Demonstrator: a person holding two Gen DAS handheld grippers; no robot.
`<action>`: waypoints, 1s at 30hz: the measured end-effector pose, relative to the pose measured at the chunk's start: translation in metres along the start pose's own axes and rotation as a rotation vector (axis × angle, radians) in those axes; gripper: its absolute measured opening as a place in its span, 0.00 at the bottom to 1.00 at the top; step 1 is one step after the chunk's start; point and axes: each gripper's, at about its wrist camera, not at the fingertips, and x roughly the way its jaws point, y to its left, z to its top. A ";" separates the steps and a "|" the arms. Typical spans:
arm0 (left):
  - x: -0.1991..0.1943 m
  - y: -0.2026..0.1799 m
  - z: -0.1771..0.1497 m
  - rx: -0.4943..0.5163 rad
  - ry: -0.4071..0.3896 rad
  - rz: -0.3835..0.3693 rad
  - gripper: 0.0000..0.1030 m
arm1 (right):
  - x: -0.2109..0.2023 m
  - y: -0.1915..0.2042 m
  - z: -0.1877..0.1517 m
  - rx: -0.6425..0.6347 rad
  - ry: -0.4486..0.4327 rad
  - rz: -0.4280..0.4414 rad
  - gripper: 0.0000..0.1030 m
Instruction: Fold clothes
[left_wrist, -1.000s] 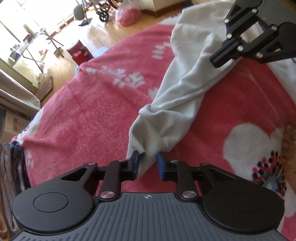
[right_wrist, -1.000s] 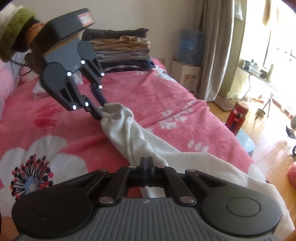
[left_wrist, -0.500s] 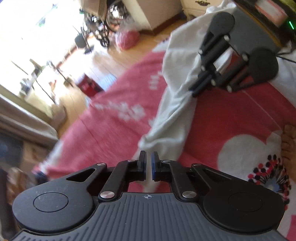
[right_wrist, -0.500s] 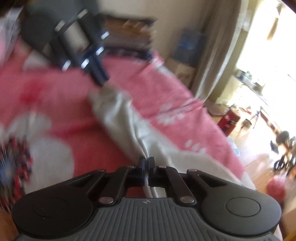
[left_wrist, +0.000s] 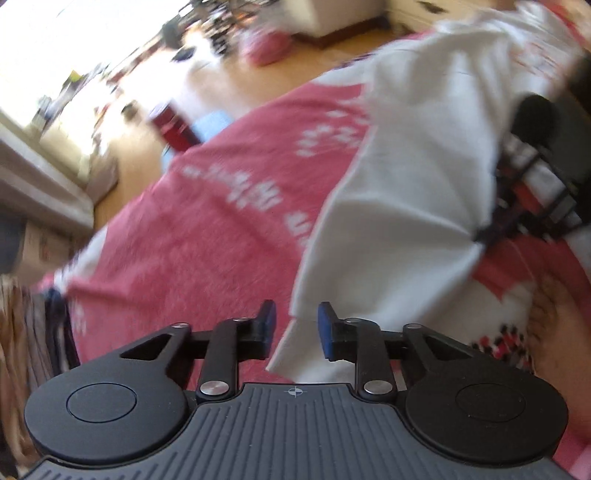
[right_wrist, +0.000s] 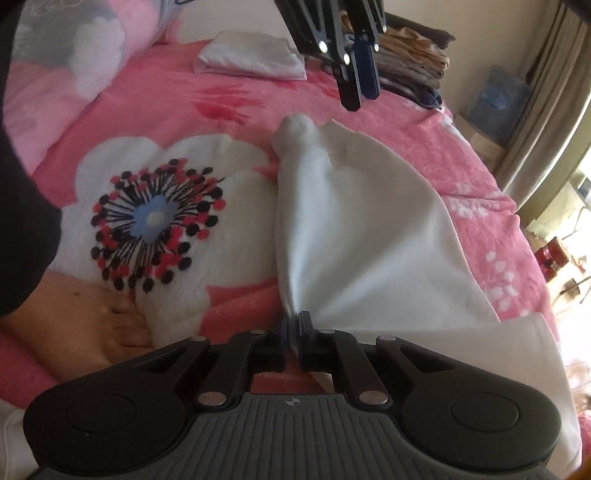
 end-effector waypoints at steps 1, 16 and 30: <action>0.005 0.005 0.000 -0.039 0.023 -0.016 0.38 | -0.001 -0.003 0.001 0.020 0.000 0.005 0.06; 0.053 0.010 -0.014 -0.315 0.084 -0.076 0.14 | 0.012 0.014 0.016 0.034 -0.049 -0.089 0.29; 0.016 0.076 -0.013 -0.613 0.062 0.048 0.07 | 0.009 -0.007 0.062 0.191 -0.199 -0.139 0.04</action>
